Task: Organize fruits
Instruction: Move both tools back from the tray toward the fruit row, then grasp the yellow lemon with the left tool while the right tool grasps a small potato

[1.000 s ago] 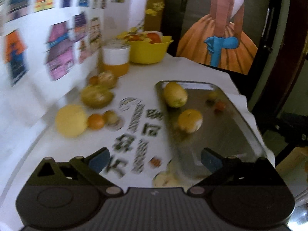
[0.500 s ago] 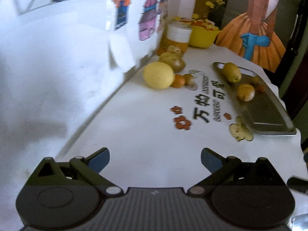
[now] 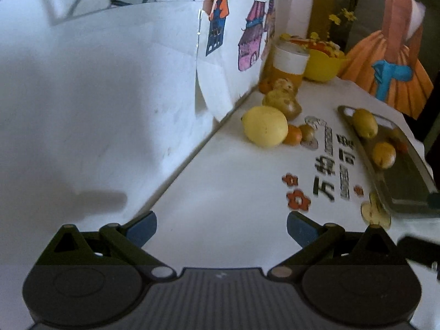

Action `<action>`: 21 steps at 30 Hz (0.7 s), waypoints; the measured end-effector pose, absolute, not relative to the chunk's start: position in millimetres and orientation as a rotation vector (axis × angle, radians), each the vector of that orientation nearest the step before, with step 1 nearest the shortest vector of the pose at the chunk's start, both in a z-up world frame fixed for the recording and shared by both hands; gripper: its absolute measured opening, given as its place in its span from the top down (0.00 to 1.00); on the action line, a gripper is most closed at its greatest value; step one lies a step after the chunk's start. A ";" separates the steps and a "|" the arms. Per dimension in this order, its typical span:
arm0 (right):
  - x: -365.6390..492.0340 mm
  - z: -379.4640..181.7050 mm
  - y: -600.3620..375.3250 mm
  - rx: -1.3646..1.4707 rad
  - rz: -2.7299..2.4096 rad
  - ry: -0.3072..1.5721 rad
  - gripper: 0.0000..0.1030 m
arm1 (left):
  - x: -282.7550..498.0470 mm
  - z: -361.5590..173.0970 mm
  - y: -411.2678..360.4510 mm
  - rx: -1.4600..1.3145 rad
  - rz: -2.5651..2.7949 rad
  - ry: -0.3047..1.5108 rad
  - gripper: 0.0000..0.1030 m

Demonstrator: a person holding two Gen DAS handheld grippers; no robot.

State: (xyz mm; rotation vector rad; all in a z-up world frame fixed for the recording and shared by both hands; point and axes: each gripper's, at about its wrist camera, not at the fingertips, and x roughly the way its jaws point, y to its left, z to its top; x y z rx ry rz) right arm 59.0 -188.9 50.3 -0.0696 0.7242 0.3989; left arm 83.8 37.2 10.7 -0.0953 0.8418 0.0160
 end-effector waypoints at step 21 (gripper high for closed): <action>203.1 -0.6 -191.4 -0.230 0.474 0.737 0.15 | 189.3 -4.2 -4.6 -0.213 0.088 0.817 0.00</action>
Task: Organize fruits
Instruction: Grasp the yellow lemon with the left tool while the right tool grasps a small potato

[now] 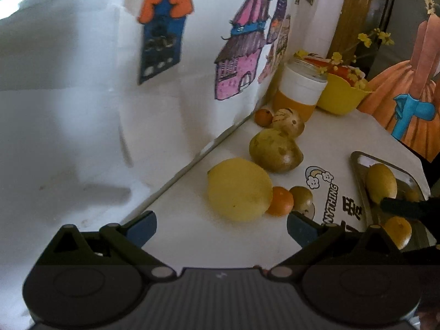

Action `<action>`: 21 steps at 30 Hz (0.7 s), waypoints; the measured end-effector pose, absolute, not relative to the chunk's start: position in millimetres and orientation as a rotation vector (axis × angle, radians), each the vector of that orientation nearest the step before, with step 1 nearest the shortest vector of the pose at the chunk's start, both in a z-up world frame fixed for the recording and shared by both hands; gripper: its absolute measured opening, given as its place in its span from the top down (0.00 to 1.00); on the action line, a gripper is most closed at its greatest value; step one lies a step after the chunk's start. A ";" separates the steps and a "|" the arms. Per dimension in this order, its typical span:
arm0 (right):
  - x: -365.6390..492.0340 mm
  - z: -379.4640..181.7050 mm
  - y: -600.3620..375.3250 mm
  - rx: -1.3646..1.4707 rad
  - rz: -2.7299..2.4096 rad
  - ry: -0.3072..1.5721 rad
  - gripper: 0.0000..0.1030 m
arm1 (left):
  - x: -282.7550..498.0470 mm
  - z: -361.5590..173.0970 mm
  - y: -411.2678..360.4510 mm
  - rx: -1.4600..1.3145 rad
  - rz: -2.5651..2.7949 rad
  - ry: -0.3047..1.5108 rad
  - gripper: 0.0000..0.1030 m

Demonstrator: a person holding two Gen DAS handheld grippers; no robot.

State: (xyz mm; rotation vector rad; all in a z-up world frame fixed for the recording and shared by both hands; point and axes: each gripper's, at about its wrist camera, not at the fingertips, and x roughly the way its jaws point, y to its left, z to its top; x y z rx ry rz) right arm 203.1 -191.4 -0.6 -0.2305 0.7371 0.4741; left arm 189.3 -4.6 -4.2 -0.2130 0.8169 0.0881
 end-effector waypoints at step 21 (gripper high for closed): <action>240.8 -21.2 -169.5 -0.219 0.568 0.769 0.48 | 206.3 -15.4 -1.7 -0.276 0.067 0.784 0.20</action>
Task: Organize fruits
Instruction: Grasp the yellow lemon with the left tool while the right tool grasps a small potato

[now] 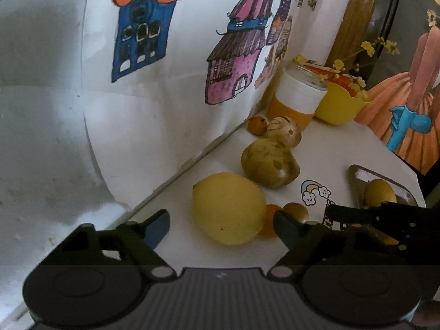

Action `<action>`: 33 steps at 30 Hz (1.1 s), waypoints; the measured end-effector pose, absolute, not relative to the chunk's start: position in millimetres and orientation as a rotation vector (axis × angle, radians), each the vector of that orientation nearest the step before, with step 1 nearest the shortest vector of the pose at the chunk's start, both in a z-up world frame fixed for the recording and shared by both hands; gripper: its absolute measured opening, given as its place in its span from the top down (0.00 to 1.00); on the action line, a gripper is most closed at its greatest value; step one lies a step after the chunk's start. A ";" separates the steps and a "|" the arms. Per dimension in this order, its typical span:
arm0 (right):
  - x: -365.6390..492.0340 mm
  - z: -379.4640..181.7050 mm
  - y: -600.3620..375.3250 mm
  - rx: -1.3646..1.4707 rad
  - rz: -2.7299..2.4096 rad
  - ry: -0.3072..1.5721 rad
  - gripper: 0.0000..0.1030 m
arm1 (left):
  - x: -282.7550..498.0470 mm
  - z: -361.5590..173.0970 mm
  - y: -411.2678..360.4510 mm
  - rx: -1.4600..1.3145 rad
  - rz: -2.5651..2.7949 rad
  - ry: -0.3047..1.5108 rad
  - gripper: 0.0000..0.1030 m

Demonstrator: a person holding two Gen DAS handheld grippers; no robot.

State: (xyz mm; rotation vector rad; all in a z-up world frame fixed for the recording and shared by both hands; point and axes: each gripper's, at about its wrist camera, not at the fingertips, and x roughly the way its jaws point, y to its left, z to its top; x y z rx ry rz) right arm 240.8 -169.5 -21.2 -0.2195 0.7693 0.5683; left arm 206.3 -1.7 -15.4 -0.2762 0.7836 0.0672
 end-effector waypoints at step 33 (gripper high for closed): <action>195.1 -15.4 -184.7 -0.086 0.557 0.759 0.74 | 158.3 -11.9 -1.4 -0.275 -0.007 0.769 0.40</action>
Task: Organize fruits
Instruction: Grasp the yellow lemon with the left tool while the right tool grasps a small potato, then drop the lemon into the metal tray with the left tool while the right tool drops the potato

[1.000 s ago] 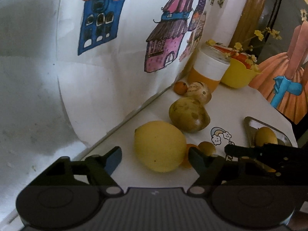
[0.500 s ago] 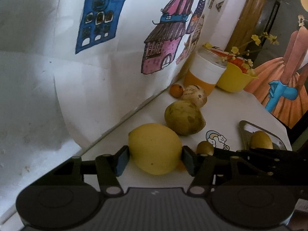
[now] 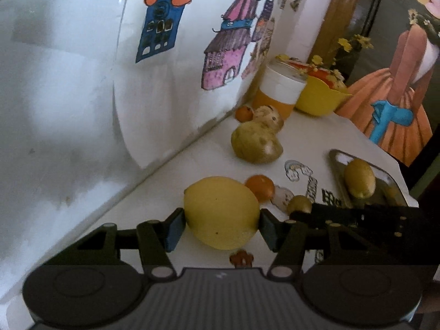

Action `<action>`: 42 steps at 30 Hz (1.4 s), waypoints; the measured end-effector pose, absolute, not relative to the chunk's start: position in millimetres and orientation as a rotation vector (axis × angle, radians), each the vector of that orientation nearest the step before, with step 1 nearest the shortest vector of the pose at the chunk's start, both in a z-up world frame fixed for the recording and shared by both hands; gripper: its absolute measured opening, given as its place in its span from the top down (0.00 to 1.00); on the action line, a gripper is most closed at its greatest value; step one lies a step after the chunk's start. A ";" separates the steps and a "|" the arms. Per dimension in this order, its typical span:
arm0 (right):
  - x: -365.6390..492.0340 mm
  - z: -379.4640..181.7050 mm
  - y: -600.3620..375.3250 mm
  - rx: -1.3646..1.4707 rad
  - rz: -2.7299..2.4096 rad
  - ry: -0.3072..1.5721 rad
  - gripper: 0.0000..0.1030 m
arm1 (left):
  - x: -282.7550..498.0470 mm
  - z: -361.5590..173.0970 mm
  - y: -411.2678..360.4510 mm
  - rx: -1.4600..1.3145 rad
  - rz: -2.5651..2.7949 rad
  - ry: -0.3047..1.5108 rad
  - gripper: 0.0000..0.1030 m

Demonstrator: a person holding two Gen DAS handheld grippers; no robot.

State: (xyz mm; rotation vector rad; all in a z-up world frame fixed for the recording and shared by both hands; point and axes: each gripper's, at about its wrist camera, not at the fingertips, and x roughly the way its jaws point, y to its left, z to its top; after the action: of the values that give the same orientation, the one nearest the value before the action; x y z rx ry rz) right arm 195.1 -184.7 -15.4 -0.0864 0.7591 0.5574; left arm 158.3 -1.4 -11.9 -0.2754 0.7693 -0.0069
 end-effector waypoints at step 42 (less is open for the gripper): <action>113.8 21.8 -359.7 0.030 0.157 0.636 0.70 | 144.6 25.3 -131.0 -0.206 -0.310 0.747 0.40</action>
State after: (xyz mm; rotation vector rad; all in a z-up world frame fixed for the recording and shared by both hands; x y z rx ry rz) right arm 113.8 -359.7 21.8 0.0297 0.6359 0.1565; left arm 144.6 -131.0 25.3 -0.2063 0.7472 -0.3102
